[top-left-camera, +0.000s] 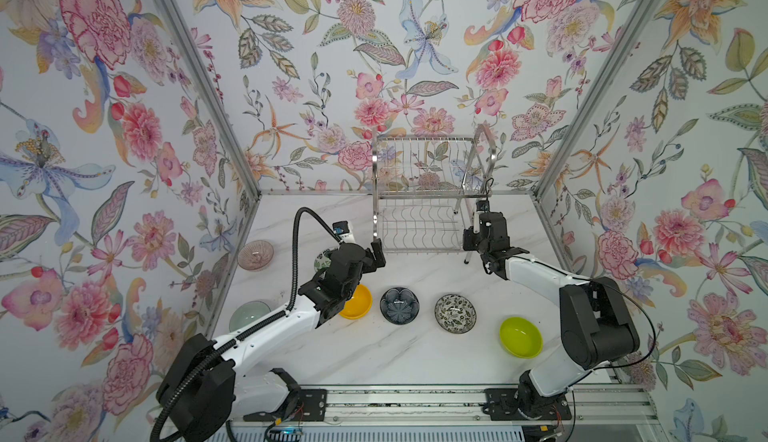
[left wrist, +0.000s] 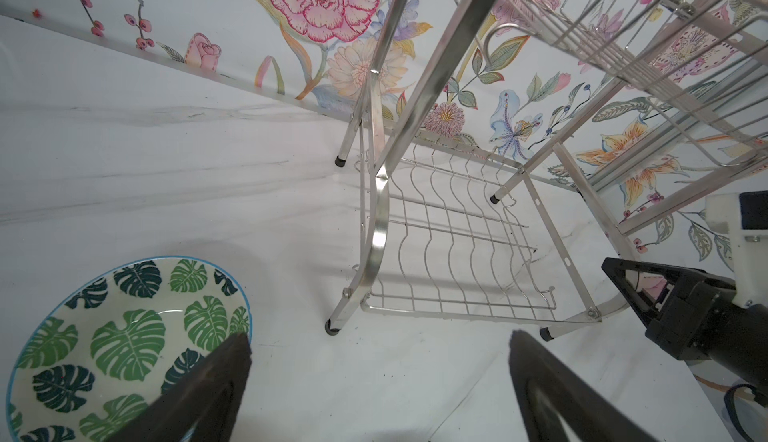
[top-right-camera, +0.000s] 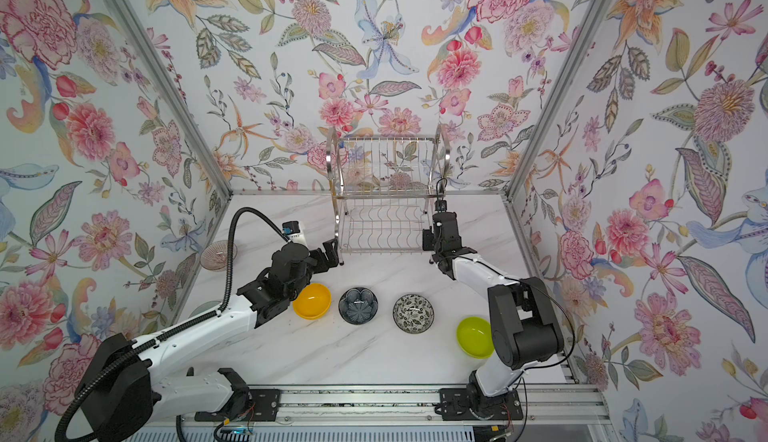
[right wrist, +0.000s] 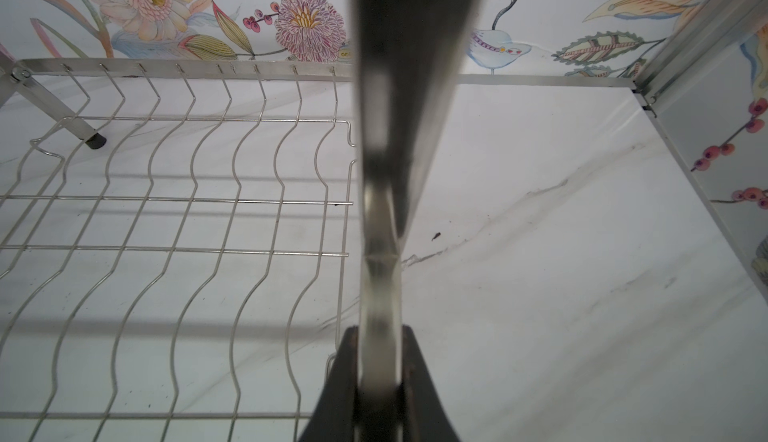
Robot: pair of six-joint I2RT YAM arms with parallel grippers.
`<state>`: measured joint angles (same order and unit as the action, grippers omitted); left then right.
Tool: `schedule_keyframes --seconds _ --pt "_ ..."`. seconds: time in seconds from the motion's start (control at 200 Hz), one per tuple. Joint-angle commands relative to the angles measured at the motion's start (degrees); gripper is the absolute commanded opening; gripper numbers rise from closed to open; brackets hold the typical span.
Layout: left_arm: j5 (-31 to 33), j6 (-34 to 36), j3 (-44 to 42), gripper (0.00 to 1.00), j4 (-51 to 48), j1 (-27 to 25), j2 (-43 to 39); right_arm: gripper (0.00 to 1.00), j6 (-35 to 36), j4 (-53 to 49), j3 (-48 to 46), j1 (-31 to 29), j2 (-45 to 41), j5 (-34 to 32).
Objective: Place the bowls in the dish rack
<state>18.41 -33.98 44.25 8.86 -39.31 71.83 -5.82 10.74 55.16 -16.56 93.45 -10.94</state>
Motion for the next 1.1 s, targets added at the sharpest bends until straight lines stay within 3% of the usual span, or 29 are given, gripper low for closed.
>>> schedule_keyframes --seconds 0.0,0.185,0.32,0.385,0.485,0.566,0.776,0.876,1.096 --pt "1.44 -0.55 -0.73 0.99 -1.8 0.55 -1.42 0.09 4.57 -0.97 2.06 -0.94 0.18 0.99" --pt "2.39 -0.81 0.81 0.99 -5.85 0.63 -1.34 0.28 0.72 -3.01 3.68 -0.67 0.11 1.57" --pt "4.9 -0.67 2.19 0.99 -10.97 0.85 -1.75 0.49 -1.43 -4.84 4.59 -0.57 -1.34 2.7" --pt "7.17 -0.69 2.34 0.99 -13.22 0.96 -2.43 0.65 -2.27 -6.11 5.11 -0.67 -2.11 3.05" --pt "10.52 -1.43 2.66 0.99 -16.99 1.68 -3.23 0.74 -2.55 -8.22 4.91 -1.14 -3.86 3.05" --pt "12.25 -3.43 4.34 0.99 -22.98 3.13 -3.03 0.98 -2.6 -8.94 3.7 -1.5 -5.91 1.36" --pt "8.96 -3.66 6.9 0.99 -32.29 8.28 -1.7 0.99 -5.32 -11.61 0.42 -2.86 -11.48 -8.51" --pt "5.71 -3.05 6.07 0.99 -32.73 10.64 -1.91 0.99 -10.31 -13.43 -0.31 -3.54 -14.11 -13.93" --pt "-5.47 -4.4 0.27 0.95 -28.52 17.99 -2.49 0.99 -9.11 -15.23 -1.67 -5.07 -18.05 -6.98"
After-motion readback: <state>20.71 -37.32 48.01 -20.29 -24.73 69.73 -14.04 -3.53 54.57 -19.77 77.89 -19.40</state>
